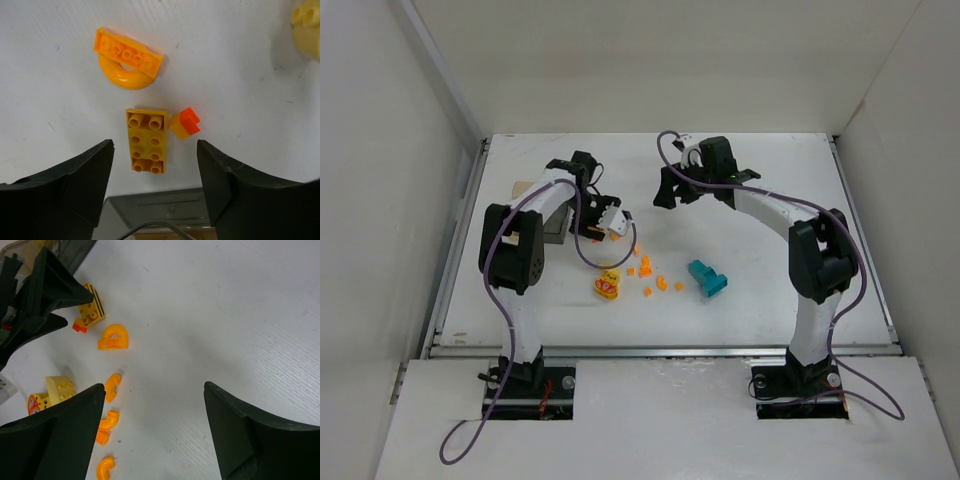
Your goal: Sort the legos into containers by color
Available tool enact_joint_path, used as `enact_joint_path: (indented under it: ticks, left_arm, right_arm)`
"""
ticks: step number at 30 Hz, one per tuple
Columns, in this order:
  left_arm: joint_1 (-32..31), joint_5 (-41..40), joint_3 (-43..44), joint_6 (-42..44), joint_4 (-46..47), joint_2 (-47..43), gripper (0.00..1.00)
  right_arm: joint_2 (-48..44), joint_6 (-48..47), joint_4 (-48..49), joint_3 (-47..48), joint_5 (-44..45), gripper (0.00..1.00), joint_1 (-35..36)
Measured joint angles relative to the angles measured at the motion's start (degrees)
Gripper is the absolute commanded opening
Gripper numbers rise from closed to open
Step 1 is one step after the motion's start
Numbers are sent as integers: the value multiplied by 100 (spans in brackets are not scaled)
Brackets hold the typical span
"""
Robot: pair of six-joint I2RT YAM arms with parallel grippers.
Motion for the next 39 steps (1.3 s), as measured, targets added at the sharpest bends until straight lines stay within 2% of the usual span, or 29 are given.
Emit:
enact_joint_path:
  ticks: [1, 6, 8, 9, 13, 14, 15, 22, 24, 26, 31, 35, 37, 39]
  left_arm:
    - [4, -70, -42, -35, 63, 11, 58]
    - [46, -358, -146, -140, 350, 151, 57]
    - [57, -452, -164, -164, 442, 212, 50]
    - [61, -494, -166, -181, 474, 247, 41]
    - [79, -555, -173, -240, 568, 302, 20]
    - [79, -551, -173, -229, 586, 302, 7]
    - [79, -549, -173, -249, 605, 302, 2]
    - [127, -229, -175, -664, 793, 297, 0]
    - [199, 87, -101, -1191, 835, 297, 0]
    - [374, 566, 70, -2328, 1029, 284, 0]
    - [1547, 1762, 160, -5796, 2420, -282, 0]
    - [2529, 1493, -205, -7576, 3123, -1086, 0]
    - [2697, 970, -376, -8083, 3281, -1403, 0]
    - [2658, 675, -426, -8240, 3298, -1475, 0]
  right_arm:
    - [0, -4, 0, 0, -13, 85, 0]
    - [0, -11, 0, 0, -70, 85, -22]
    - [0, -22, 0, 0, -72, 85, -33]
    - [0, -24, 0, 0, -72, 85, -33]
    - [0, -24, 0, 0, -72, 85, -37]
    - [0, -24, 0, 0, -74, 85, -37]
    - [0, -24, 0, 0, -74, 85, -37]
    - [0, -24, 0, -2, -81, 85, -37]
    - [-2, -24, 0, -2, -76, 85, -37]
    - [-13, -26, 17, -26, -70, 85, -37]
    - [-24, -24, 20, -72, -66, 85, -37]
    - [-26, -24, 31, -72, -66, 85, -37]
    - [-26, -24, 33, -72, -66, 85, -37]
    - [-26, -24, 31, -72, -66, 85, -37]
